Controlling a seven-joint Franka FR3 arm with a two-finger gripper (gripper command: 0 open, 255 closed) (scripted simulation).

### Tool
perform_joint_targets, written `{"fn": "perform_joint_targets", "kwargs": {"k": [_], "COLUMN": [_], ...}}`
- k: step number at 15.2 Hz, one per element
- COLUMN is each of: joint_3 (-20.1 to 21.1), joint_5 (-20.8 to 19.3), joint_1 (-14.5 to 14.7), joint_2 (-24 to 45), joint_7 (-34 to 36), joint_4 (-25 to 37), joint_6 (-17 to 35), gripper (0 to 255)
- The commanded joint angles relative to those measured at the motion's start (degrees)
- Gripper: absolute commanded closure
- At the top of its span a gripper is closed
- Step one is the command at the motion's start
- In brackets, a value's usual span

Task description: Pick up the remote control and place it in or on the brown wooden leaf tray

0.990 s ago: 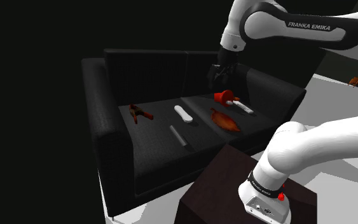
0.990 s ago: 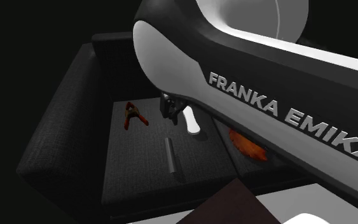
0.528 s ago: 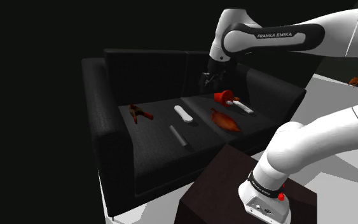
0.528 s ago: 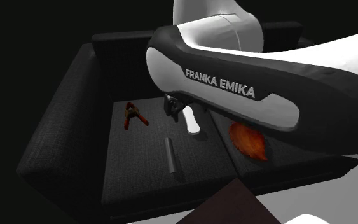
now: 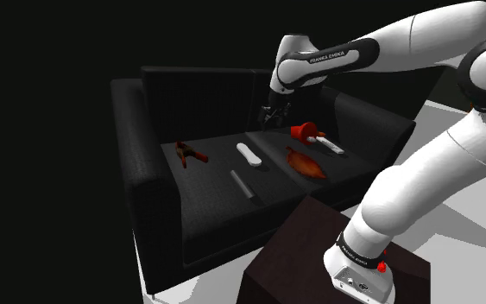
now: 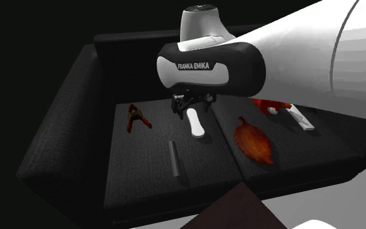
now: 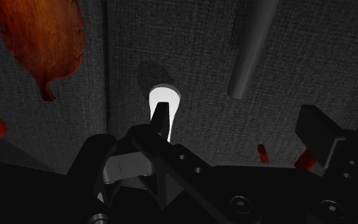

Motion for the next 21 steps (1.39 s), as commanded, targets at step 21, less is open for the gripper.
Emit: {"fn": "perform_joint_targets", "kwargs": {"k": [21], "joint_3": [-3.6], "joint_5": [14.1], "joint_1": [-7.5], "joint_2": [50.0], "joint_7": [-13.8], "joint_4": [32.7], "joint_6": [12.5], "gripper": [0]}}
